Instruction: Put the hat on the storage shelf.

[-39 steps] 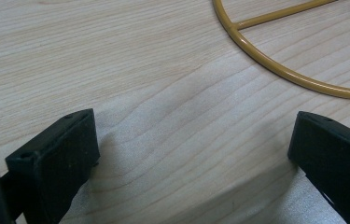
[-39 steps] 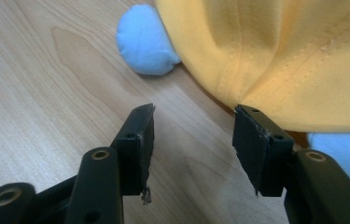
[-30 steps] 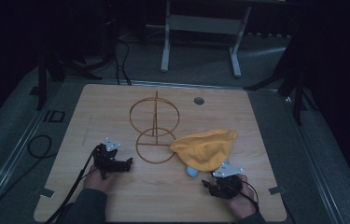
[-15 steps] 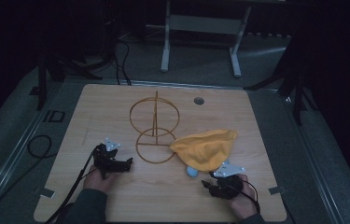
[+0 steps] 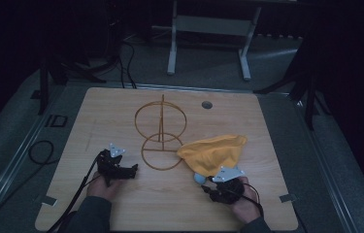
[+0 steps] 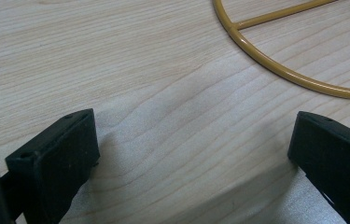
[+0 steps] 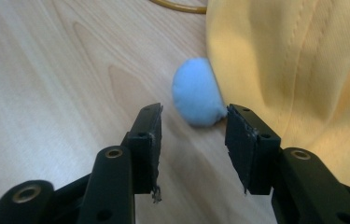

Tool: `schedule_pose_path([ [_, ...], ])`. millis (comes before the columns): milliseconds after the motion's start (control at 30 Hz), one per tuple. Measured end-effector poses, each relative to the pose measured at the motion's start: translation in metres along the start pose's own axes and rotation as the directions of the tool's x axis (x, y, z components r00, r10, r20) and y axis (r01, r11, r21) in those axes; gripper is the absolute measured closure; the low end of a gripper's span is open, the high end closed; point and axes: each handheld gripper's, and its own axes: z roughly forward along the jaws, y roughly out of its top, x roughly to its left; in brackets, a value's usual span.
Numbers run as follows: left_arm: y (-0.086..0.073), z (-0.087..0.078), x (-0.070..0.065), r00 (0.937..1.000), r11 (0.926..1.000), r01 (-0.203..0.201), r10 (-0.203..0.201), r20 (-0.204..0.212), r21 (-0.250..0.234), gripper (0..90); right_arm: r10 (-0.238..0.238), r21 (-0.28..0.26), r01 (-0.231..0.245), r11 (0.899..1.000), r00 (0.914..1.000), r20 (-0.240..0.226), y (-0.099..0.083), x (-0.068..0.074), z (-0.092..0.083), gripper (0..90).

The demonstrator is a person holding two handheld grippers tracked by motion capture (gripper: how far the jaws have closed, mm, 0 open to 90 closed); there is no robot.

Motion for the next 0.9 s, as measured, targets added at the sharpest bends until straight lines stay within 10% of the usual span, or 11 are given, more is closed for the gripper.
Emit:
schedule_pose_path([
  [500,0.000,0.000,0.000,1.0000,1.0000,-0.001,0.001,-0.001,-0.001,1.9,-0.084,0.054,0.081,0.995,0.9955,0.045,0.021,0.008,0.028,57.9],
  [900,0.000,0.000,0.000,1.0000,1.0000,0.000,0.000,0.000,-0.001,1.9,-0.023,0.065,0.019,0.998,0.9979,0.060,0.016,0.001,0.034,73.8],
])
